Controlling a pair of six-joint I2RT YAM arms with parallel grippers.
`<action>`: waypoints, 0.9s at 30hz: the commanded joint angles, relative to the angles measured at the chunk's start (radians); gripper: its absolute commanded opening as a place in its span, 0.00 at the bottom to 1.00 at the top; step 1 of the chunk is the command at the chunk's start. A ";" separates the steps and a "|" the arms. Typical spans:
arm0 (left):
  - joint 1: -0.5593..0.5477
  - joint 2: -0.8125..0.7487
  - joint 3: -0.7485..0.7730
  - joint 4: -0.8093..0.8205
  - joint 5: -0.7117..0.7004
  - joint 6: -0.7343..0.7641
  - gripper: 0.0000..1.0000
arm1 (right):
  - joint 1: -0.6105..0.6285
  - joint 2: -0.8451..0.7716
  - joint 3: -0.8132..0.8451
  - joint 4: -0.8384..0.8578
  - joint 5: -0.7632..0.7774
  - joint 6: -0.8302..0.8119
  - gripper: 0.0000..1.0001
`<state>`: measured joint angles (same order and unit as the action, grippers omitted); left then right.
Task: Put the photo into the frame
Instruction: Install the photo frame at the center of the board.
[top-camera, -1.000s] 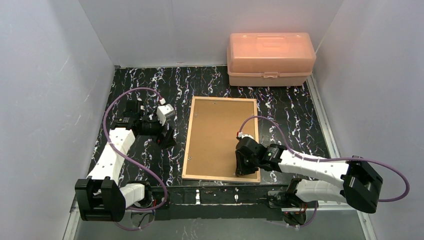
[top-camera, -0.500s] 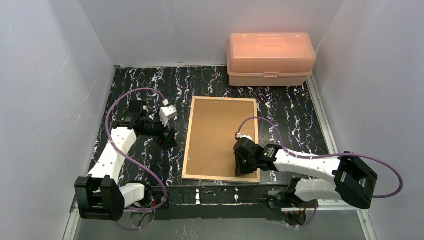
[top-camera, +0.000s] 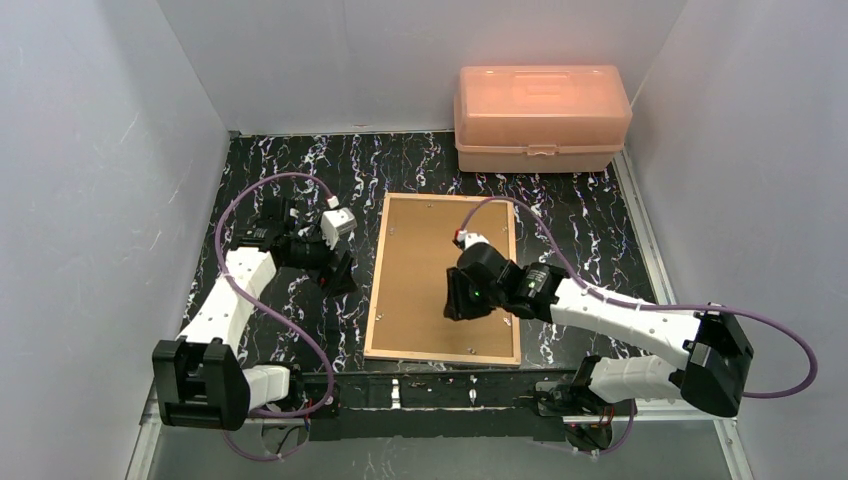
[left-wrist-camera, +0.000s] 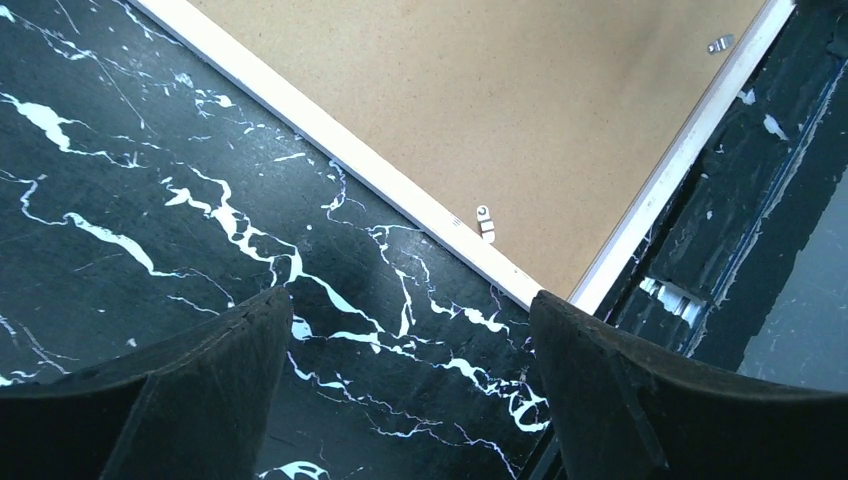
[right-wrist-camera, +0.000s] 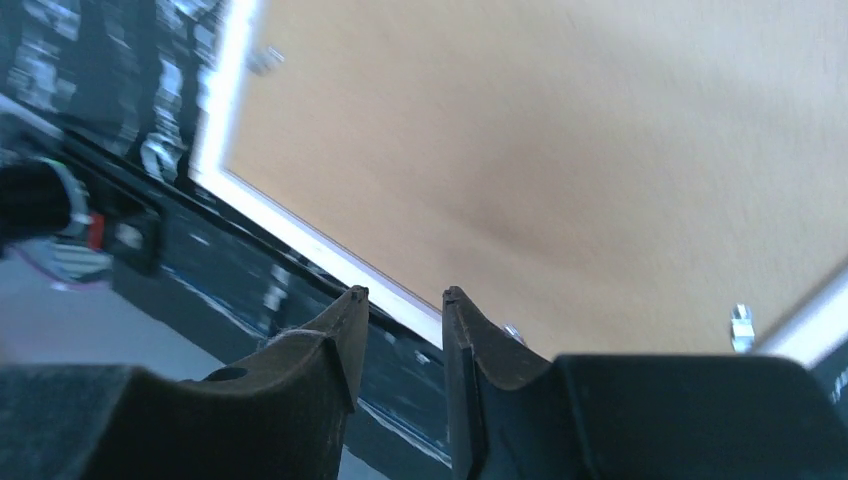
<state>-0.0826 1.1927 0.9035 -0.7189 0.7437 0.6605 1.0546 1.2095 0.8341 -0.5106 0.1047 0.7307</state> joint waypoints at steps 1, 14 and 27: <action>-0.005 0.039 0.021 -0.026 0.037 -0.022 0.84 | -0.006 0.058 0.103 0.093 0.001 -0.051 0.41; -0.020 0.047 -0.195 0.050 0.023 0.304 0.70 | 0.003 0.371 0.014 0.725 -0.140 0.200 0.01; -0.138 0.025 -0.291 0.119 -0.126 0.602 0.57 | -0.201 0.015 -0.070 0.255 0.210 0.090 0.11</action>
<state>-0.2039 1.2076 0.6209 -0.6327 0.6582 1.1793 0.9844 1.4273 0.8009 -0.0555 0.1474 0.8589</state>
